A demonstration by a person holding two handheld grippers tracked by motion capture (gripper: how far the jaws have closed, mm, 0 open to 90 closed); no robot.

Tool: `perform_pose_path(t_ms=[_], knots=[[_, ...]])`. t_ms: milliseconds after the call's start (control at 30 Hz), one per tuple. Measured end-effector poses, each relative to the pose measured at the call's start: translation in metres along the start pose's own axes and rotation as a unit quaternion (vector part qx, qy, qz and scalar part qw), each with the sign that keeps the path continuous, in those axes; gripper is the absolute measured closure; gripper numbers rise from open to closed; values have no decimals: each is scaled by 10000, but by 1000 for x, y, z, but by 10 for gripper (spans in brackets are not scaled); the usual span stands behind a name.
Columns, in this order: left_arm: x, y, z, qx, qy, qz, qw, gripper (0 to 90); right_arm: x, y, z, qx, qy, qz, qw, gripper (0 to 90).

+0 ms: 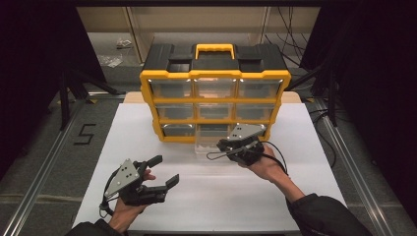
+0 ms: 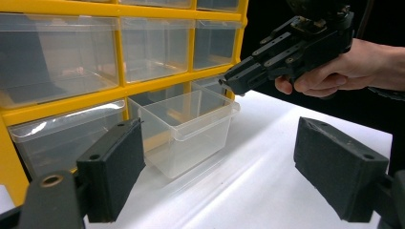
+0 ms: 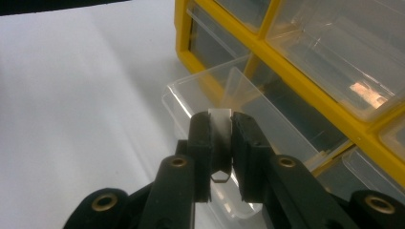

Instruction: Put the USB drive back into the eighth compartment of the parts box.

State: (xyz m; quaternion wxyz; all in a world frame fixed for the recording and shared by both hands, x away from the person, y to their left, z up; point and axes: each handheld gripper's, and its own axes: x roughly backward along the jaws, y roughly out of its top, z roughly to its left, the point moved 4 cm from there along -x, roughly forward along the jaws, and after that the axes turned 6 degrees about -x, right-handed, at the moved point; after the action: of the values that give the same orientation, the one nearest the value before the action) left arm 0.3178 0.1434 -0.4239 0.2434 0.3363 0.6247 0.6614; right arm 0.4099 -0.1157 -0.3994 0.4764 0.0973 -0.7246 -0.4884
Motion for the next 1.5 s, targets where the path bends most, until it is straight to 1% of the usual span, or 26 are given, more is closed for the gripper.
perform_pose_path(t_ms=[267,867,1500], knots=[[0,0,0,4,2,-9,10000,171,-4,4,-4,-92,-69,-19,9999,792],[0,1,0,11,1,-24,10000,171,-13,7,-12,-177,-159,-2,9997,792],[0,1,0,31,-12,-25,10000,171,-26,4,-20,-304,-263,171,9990,790]])
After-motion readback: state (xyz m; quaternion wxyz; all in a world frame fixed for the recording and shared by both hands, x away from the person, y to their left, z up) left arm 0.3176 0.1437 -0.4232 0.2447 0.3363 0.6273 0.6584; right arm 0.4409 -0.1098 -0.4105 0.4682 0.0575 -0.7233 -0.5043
